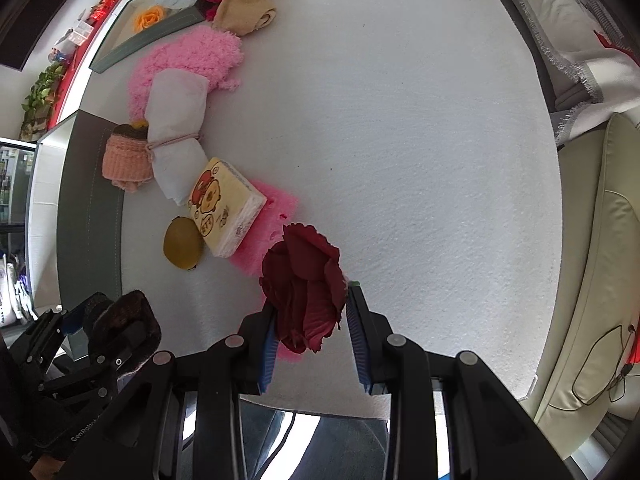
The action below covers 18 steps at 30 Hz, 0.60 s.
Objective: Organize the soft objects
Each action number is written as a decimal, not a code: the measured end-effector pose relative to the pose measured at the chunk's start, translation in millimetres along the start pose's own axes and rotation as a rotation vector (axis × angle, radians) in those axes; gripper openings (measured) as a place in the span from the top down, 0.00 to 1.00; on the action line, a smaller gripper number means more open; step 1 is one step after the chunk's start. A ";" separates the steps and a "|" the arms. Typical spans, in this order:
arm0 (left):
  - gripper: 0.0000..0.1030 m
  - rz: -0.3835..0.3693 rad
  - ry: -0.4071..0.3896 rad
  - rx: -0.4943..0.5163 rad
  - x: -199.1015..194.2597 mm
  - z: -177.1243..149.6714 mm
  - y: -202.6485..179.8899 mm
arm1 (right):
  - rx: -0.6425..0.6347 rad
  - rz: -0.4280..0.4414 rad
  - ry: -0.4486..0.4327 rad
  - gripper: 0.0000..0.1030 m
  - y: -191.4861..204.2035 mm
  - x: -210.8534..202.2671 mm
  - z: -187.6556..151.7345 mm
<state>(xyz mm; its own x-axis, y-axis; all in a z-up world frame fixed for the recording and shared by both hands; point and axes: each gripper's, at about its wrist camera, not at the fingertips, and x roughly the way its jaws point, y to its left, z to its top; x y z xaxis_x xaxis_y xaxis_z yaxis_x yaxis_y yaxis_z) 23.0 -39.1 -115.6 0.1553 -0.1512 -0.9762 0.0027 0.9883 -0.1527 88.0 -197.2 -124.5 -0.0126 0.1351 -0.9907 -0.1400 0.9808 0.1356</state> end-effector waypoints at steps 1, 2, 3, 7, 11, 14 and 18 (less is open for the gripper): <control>0.38 0.002 -0.012 0.003 -4.3 1.2 1.0 | -0.007 0.001 -0.005 0.67 3.1 -6.0 -0.8; 0.38 0.006 -0.025 0.007 -8.6 2.5 1.9 | -0.015 0.001 -0.011 0.66 8.9 -7.1 -0.2; 0.38 0.009 -0.039 0.011 -9.2 -10.3 12.6 | -0.022 0.002 -0.019 0.66 16.0 -7.4 0.9; 0.38 0.016 -0.095 0.010 -33.9 -14.4 19.4 | -0.056 0.003 -0.051 0.66 36.9 -20.0 5.6; 0.38 0.021 -0.153 -0.011 -56.7 -16.1 41.2 | -0.098 0.008 -0.076 0.66 56.7 -33.4 15.2; 0.38 0.029 -0.187 -0.045 -74.7 -17.2 60.3 | -0.145 0.006 -0.087 0.66 77.2 -38.2 21.8; 0.38 0.048 -0.226 -0.109 -91.2 -23.2 83.6 | -0.210 0.007 -0.093 0.66 106.5 -45.5 26.0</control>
<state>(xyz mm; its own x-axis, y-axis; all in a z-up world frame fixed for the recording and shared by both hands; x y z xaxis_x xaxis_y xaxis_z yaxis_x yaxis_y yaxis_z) -13.9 56.9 -43.0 0.3691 -0.0831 -0.9257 -0.1149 0.9843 -0.1342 99.5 -95.2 -64.8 0.0751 0.1640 -0.9836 -0.3438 0.9302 0.1288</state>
